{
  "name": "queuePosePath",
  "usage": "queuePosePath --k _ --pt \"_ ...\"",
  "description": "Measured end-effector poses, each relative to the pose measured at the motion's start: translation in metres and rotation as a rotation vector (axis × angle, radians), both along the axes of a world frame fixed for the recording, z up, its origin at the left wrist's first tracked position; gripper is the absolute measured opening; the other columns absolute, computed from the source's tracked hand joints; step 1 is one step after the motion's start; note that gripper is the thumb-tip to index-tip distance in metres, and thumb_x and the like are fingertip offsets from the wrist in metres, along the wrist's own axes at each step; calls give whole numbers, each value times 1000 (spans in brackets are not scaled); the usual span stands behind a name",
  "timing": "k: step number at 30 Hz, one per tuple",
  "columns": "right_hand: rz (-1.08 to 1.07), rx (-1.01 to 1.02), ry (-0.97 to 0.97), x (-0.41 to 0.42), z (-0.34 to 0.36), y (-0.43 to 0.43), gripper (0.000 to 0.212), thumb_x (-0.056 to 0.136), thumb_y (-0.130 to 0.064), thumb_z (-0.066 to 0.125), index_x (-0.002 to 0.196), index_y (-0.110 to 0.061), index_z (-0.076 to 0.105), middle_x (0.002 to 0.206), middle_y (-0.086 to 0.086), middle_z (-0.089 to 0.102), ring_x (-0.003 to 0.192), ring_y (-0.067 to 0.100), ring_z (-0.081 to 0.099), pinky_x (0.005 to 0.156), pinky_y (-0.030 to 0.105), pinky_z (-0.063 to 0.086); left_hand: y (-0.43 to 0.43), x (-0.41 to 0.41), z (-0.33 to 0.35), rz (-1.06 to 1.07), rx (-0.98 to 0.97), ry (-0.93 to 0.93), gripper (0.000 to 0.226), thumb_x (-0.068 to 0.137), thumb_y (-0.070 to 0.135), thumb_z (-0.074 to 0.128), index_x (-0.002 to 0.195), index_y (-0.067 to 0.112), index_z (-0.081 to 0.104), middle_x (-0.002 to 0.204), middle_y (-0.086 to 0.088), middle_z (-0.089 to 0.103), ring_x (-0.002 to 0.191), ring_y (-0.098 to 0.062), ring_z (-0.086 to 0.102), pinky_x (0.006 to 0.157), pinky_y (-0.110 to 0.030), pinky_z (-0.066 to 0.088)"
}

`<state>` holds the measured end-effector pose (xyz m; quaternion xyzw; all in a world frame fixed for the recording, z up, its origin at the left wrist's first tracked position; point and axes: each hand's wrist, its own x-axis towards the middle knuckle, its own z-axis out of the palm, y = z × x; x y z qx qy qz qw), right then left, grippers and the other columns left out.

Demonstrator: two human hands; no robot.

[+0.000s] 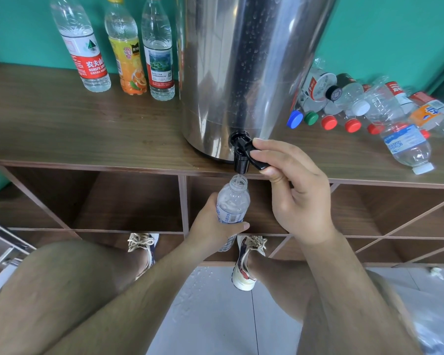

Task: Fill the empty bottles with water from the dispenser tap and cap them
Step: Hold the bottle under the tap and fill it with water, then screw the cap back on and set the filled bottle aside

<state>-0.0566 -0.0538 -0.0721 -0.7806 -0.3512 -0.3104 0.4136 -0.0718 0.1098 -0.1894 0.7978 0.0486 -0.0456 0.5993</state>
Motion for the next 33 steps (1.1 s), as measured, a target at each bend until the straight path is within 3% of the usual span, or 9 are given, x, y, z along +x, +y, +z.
queuePosePath --k 7,12,14,16,20,23,27,30,33 --pt "-33 11 -9 0 9 5 25 101 10 53 111 1 74 121 10 71 115 19 67 100 34 52 1 -1 1 1 -26 5 80 75 28 91 138 32 43 125 19 60 110 -1 60 79 -6 45" --pt "-122 42 44 12 37 30 22 107 -18 58 120 -13 74 108 -11 71 102 17 69 92 37 54 1 0 -1 14 -67 5 75 72 24 94 131 33 49 118 18 65 109 1 63 89 -16 51" --pt "-131 76 98 14 40 36 24 107 -27 59 123 -17 74 107 -13 71 98 17 68 87 40 55 2 0 -1 12 -55 8 74 72 25 93 130 35 48 116 20 65 104 10 62 82 -10 50" --pt "-151 94 94 11 39 34 27 107 -31 57 125 -17 72 109 -11 70 95 13 65 84 32 53 3 1 1 8 -39 2 74 73 26 93 130 36 47 116 21 64 102 16 59 77 -4 48" --pt "-248 155 117 16 28 10 26 109 -26 52 123 -13 70 105 -6 69 95 15 66 80 28 52 4 1 3 12 -38 -4 72 74 23 93 129 34 48 113 20 65 98 18 59 74 -1 46" --pt "-420 48 221 32 8 -16 24 103 -22 60 122 -11 69 110 -3 67 102 19 64 93 35 52 2 -1 5 5 -38 -3 71 74 22 92 126 38 47 113 22 64 96 22 57 72 1 44" --pt "-571 -159 509 39 -10 -27 48 95 -31 75 137 -11 62 134 6 63 129 27 50 114 37 36 2 -3 8 7 -22 9 69 73 26 93 124 40 48 113 23 65 98 18 59 75 -7 45" --pt "-594 -219 578 43 -15 -26 57 92 -34 78 141 -12 59 137 7 62 131 30 48 114 38 33 2 -3 9 4 -5 18 70 74 29 92 125 42 46 114 24 63 101 12 60 79 -11 44" --pt "-590 -225 587 49 -19 -27 49 94 -28 75 139 -13 60 131 6 63 127 31 49 110 36 36 1 -4 10 3 4 22 73 73 29 92 126 42 44 115 25 62 103 10 58 80 -10 42"
